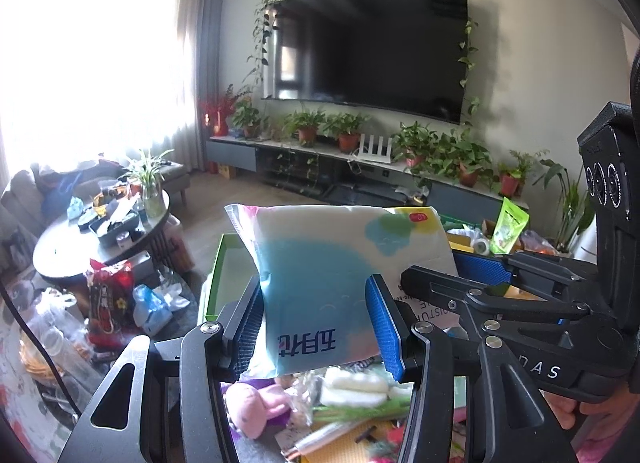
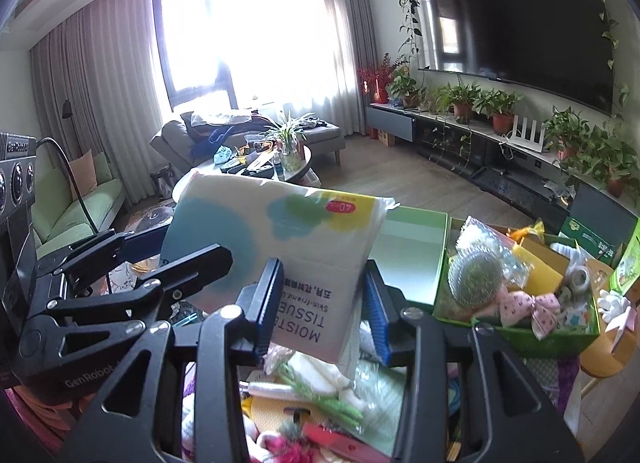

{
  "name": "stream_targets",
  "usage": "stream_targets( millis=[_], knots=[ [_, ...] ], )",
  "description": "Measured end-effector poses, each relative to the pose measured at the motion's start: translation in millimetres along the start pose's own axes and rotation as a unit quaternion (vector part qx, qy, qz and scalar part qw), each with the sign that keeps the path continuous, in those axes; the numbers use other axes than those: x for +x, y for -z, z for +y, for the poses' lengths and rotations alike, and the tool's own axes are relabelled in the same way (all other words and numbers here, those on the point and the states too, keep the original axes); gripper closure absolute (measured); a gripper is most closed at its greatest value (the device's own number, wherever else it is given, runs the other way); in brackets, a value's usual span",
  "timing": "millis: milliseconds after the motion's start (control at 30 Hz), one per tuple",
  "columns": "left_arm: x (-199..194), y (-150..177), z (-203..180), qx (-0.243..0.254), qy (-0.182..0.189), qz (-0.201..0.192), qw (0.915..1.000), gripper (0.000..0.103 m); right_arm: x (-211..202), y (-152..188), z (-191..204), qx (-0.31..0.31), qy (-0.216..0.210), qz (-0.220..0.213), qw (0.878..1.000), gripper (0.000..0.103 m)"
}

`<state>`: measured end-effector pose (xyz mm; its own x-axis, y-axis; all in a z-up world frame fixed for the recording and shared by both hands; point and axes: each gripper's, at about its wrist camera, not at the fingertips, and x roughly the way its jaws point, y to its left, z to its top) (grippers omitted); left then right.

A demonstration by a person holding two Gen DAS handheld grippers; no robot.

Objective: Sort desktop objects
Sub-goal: 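Carry the held tissue pack with both grippers over the open green box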

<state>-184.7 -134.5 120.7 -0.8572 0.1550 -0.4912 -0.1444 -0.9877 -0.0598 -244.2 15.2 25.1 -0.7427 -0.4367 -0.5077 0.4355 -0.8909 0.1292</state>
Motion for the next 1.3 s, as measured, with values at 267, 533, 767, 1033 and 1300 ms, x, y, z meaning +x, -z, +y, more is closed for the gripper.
stream_targets(
  millis=[267, 533, 767, 1033, 1300],
  knots=[
    [33.4, -7.5, 19.8, -0.007, 0.005, 0.017, 0.9998, 0.052, 36.1, -11.8, -2.5, 0.003, -0.002, 0.017, 1.000, 0.062],
    [74.5, -8.5, 42.9, -0.023, 0.006, 0.039, 0.9990, 0.052, 78.1, -19.8, -7.5, 0.001, -0.005, 0.032, 0.999, 0.062],
    [103.3, -5.7, 56.9, -0.037, 0.007, 0.056, 0.9977, 0.052, 114.1, -24.1, -13.8, 0.004, -0.006, 0.053, 0.999, 0.062],
    [135.1, -0.6, 68.4, -0.045, 0.012, 0.074, 0.9962, 0.052, 145.8, -22.0, -22.0, 0.011, -0.005, 0.073, 0.997, 0.062],
    [160.3, 4.9, 77.7, -0.051, 0.015, 0.093, 0.9942, 0.052, 174.8, -19.4, -28.2, 0.020, -0.003, 0.096, 0.995, 0.062]
  ],
)
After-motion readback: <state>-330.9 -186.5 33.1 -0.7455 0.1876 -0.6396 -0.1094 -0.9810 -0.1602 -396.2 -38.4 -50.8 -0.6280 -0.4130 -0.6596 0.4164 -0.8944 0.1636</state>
